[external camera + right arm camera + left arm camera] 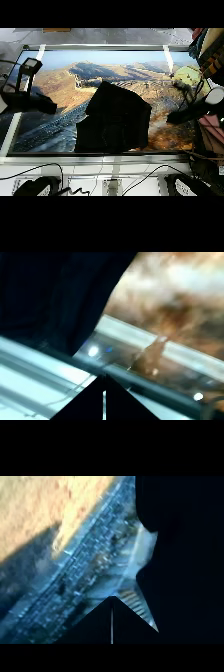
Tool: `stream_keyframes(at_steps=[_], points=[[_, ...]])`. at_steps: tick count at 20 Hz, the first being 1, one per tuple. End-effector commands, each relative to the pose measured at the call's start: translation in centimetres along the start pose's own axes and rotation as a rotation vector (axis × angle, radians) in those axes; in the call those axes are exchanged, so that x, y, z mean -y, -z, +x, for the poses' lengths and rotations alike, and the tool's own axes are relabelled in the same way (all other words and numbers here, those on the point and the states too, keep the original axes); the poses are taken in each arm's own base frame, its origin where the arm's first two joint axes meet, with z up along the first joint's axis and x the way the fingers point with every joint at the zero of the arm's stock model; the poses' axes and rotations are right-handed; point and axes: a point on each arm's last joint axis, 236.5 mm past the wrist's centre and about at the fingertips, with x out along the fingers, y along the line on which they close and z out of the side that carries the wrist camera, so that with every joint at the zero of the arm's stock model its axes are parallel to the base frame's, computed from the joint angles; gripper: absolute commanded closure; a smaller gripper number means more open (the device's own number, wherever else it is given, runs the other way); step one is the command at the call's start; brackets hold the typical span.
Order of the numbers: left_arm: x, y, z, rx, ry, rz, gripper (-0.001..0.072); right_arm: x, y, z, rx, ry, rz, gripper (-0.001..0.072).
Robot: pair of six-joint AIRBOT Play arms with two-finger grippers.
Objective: Fold the clothes and pants, and hang the long-sleeved shirts on hangers.
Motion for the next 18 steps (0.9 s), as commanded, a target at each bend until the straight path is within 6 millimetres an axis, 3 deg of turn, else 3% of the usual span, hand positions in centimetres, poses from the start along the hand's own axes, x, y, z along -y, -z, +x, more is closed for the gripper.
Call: stream_keyframes(at_steps=[1,2,3,5,6,8,9,11,14,18], points=[[0.4,3.7,0.0,-0.053,0.000,-0.039,0.0691,-2.7,5.3,4.8,-0.119,-0.155,0.031,0.0512],[0.6,4.7,0.3,-0.068,0.003,-0.065,0.0692,-2.5,6.0,6.1,-0.128,-0.157,0.081,0.0252],[0.8,5.6,0.8,-0.089,0.006,-0.092,0.0692,-2.1,6.1,7.2,-0.118,-0.143,0.136,0.0157],[1.6,7.2,1.9,-0.134,0.034,-0.118,0.0678,-1.2,6.2,8.9,-0.102,-0.116,0.295,0.0158],[2.3,7.9,2.5,-0.157,0.057,-0.125,0.0626,-1.2,6.2,9.5,-0.109,-0.123,0.353,0.0157],[3.5,9.1,3.4,-0.190,0.102,-0.142,0.0175,-2.7,5.4,10.2,-0.121,-0.212,0.424,0.0158],[4.0,9.4,3.7,-0.197,0.123,-0.151,0.0078,-3.8,4.6,10.5,-0.116,-0.277,0.463,0.0157],[4.8,9.8,4.3,-0.200,0.154,-0.167,0.0077,-4.8,3.5,11.3,-0.123,-0.361,0.530,0.0157],[5.3,10.1,4.8,-0.203,0.172,-0.178,0.0077,-4.8,4.1,13.0,-0.195,-0.390,0.594,0.0157],[5.2,10.2,5.7,-0.187,0.166,-0.185,0.0077,-4.1,3.1,14.7,-0.185,-0.401,0.685,0.0158]])
